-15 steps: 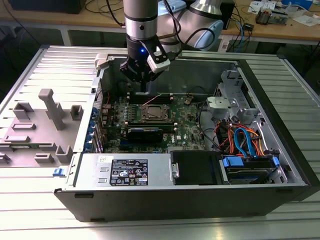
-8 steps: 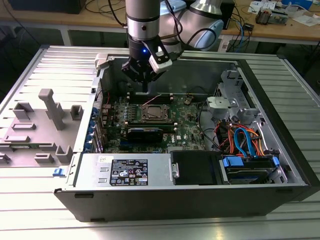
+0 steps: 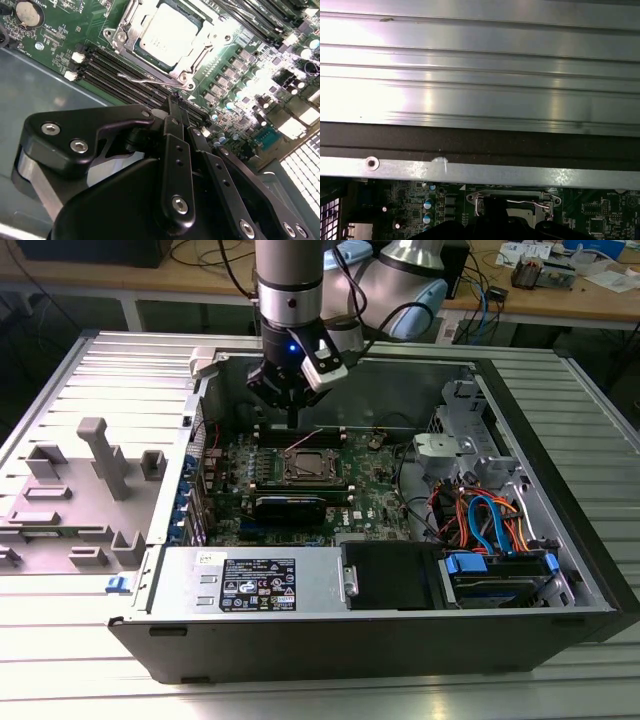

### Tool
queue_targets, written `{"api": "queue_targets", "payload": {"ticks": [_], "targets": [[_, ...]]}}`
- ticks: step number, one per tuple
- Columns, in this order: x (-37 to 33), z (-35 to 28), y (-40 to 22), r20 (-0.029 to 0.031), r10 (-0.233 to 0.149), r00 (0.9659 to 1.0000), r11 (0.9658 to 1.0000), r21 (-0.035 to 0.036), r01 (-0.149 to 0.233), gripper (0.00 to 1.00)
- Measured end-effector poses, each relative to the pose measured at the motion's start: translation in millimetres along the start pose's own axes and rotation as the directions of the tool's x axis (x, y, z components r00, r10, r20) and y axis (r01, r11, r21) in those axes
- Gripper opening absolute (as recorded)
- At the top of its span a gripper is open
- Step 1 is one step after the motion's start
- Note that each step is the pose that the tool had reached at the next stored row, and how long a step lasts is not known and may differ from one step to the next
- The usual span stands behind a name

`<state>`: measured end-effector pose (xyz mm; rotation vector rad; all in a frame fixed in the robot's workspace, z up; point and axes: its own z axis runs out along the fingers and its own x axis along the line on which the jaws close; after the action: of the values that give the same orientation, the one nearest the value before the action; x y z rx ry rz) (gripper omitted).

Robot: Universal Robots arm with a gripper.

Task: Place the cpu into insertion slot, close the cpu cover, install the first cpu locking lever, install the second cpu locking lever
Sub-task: 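Install the first cpu locking lever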

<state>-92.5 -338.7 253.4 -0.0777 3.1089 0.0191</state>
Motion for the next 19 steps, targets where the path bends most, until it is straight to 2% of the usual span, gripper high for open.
{"api": "queue_targets", "payload": {"ticks": [1,2,3,4,19], "targets": [[-0.6,0.8,0.0,0.0007,0.000,1.0000,1.0000,-0.0034,0.000,0.11],[-11.5,7.1,-0.6,0.0010,0.000,1.0000,1.0000,-0.0048,0.000,0.11],[-23.1,21.0,2.3,0.0010,0.000,1.0000,1.0000,-0.0081,0.000,0.11],[-25.2,24.5,2.3,0.0010,0.000,1.0000,1.0000,-0.0082,0.000,0.11],[-35.2,30.3,2.2,0.0040,0.000,1.0000,1.0000,-0.0081,0.000,0.11]]}}
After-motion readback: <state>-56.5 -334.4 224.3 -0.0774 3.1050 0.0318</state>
